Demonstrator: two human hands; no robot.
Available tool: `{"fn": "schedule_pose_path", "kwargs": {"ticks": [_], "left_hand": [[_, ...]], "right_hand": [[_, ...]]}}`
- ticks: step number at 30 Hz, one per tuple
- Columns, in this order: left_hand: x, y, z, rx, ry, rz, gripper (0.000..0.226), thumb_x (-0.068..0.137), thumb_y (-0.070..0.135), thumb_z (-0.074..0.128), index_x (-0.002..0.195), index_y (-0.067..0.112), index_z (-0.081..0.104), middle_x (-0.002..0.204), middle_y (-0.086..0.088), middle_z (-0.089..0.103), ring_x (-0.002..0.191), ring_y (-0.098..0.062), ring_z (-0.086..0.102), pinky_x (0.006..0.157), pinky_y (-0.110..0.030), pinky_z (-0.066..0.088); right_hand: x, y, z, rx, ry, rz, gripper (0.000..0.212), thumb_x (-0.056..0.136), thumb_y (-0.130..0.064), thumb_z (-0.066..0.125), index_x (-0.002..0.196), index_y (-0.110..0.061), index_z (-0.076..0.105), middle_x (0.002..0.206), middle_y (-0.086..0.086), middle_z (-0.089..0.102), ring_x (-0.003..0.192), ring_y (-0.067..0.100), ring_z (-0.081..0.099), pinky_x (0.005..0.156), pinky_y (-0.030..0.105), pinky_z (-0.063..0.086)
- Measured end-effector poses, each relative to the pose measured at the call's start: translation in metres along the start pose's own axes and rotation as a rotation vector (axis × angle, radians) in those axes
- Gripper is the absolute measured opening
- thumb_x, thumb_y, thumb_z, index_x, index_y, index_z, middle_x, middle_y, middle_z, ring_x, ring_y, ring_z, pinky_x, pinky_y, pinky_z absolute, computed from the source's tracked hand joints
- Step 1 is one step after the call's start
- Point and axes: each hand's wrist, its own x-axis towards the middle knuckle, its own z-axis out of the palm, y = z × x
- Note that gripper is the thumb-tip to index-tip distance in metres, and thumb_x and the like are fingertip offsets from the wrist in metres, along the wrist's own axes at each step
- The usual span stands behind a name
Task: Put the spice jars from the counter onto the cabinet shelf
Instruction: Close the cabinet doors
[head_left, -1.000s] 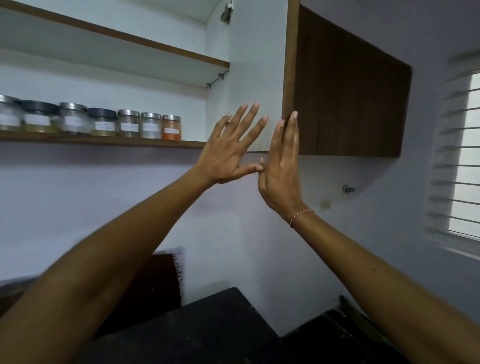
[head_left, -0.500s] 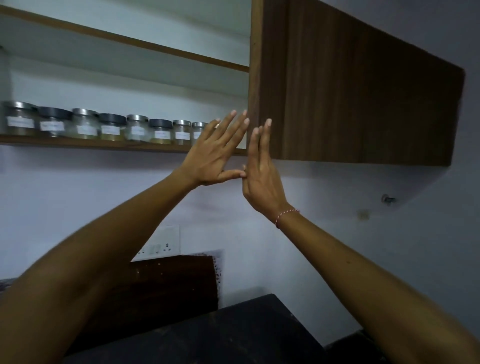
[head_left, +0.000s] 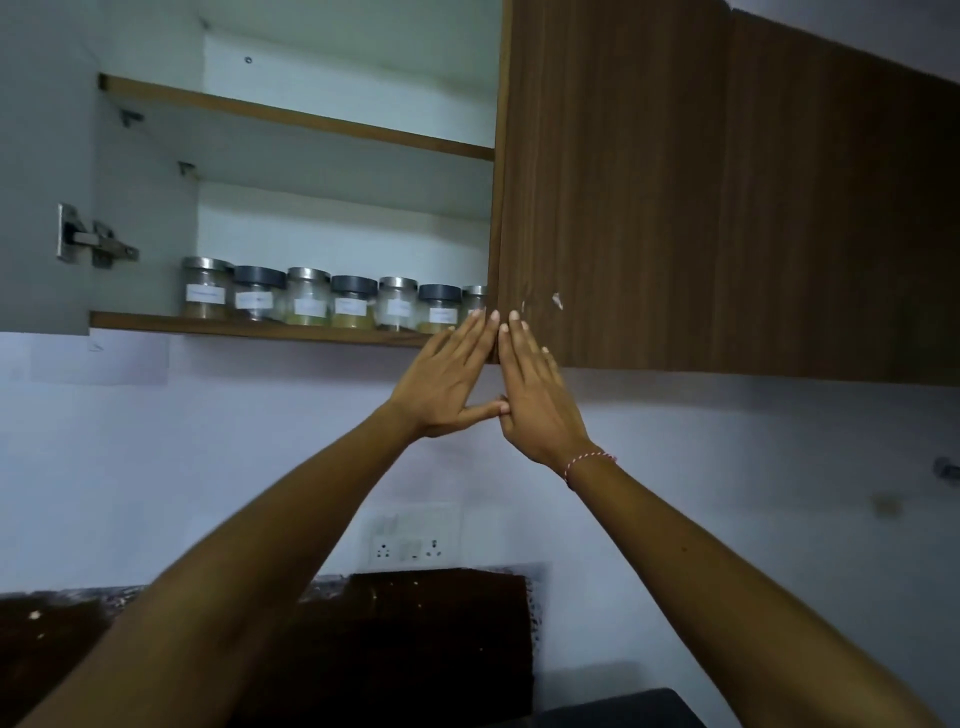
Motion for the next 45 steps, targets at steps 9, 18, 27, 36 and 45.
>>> {"fn": "schedule_pose_path", "kwargs": {"ticks": [9,18,27,36,45], "left_hand": [[0.009,-0.053,0.053,0.206,-0.114,-0.106,0.092,0.086,0.070,0.016,0.147,0.006,-0.008,0.158,-0.012,-0.011,0.146,-0.022,-0.012,0.116,-0.042,-0.009],[0.015,-0.080,0.096,0.179,-0.141,-0.131,0.085,0.091,0.062,0.021,0.146,0.008,-0.014,0.158,-0.009,-0.013,0.146,-0.020,-0.012,0.116,-0.040,-0.009],[0.006,-0.074,0.075,0.209,-0.197,-0.139,0.088,0.091,0.058,0.033,0.147,0.010,-0.013,0.158,-0.008,-0.013,0.146,-0.022,-0.013,0.116,-0.044,-0.007],[-0.067,-0.080,-0.014,0.394,-0.119,-0.223,0.082,0.092,0.056,0.032,0.148,0.011,-0.008,0.159,-0.009,-0.006,0.147,-0.024,-0.006,0.117,-0.044,-0.003],[-0.166,-0.099,-0.157,0.611,-0.025,-0.415,0.077,0.093,0.056,0.029,0.145,0.017,-0.013,0.159,-0.010,0.000,0.147,-0.024,0.000,0.117,-0.043,-0.002]], "right_hand": [[0.062,0.001,0.058,-0.224,-0.272,0.041,0.084,0.092,-0.032,0.049,0.147,-0.011,-0.010,0.156,0.008,-0.019,0.145,0.025,-0.011,0.116,0.051,0.005],[0.085,-0.002,0.109,-0.236,-0.172,0.148,0.101,0.086,-0.035,0.059,0.145,-0.012,-0.019,0.154,0.008,-0.025,0.143,0.028,-0.018,0.116,0.050,0.009],[0.085,-0.010,0.091,-0.224,-0.233,0.139,0.090,0.089,-0.029,0.054,0.146,-0.010,-0.013,0.155,0.009,-0.021,0.145,0.027,-0.014,0.115,0.052,0.008],[0.072,-0.083,0.049,-0.105,0.077,-0.014,0.073,0.093,-0.023,0.041,0.148,-0.010,-0.005,0.158,0.010,-0.008,0.146,0.025,-0.005,0.116,0.047,0.009],[0.061,-0.206,-0.026,0.174,0.236,-0.148,0.072,0.095,-0.035,0.039,0.148,-0.009,-0.002,0.158,0.011,-0.002,0.146,0.024,-0.003,0.117,0.044,0.007]]}}
